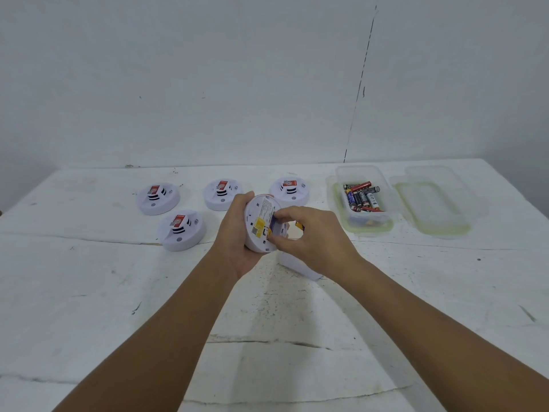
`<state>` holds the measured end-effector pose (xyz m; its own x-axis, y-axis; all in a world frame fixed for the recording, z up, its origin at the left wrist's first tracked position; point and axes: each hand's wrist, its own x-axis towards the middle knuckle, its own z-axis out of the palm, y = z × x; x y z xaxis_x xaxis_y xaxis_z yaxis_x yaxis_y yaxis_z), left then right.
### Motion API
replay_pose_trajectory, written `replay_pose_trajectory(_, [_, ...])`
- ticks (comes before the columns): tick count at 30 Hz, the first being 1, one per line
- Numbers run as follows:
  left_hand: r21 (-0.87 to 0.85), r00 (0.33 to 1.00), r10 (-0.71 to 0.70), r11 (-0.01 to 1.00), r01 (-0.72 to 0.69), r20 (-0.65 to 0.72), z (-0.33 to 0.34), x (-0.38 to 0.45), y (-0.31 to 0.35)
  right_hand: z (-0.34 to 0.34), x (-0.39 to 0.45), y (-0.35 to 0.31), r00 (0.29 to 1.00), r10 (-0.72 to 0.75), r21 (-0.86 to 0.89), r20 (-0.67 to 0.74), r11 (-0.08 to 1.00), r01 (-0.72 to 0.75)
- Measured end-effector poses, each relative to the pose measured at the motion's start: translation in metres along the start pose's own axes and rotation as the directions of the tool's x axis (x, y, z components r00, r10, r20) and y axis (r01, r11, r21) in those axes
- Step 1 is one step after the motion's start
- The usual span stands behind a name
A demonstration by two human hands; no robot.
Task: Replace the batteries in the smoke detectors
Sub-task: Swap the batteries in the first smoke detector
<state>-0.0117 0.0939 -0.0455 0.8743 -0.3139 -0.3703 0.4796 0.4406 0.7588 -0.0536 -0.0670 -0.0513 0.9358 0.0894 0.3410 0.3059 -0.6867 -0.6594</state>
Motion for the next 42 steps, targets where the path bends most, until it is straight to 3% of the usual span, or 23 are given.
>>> replay_pose_trajectory(11, [0.078, 0.998, -0.062, 0.995, 0.062, -0.010, 0.002, -0.001, 0.003, 0.005, -0.001, 0.001, 1.000, -0.002, -0.086, 0.014, 0.996, 0.004])
replay_pose_trajectory(32, [0.021, 0.995, -0.101, 0.995, 0.101, -0.006, -0.002, 0.000, 0.003, 0.009, -0.003, 0.005, 0.999, -0.030, -0.005, 0.030, 1.000, 0.030])
replay_pose_trajectory(42, [0.072, 0.994, -0.105, 0.992, 0.105, -0.008, -0.002, 0.004, 0.007, 0.009, 0.001, 0.009, 1.000, -0.011, -0.005, -0.013, 1.000, 0.011])
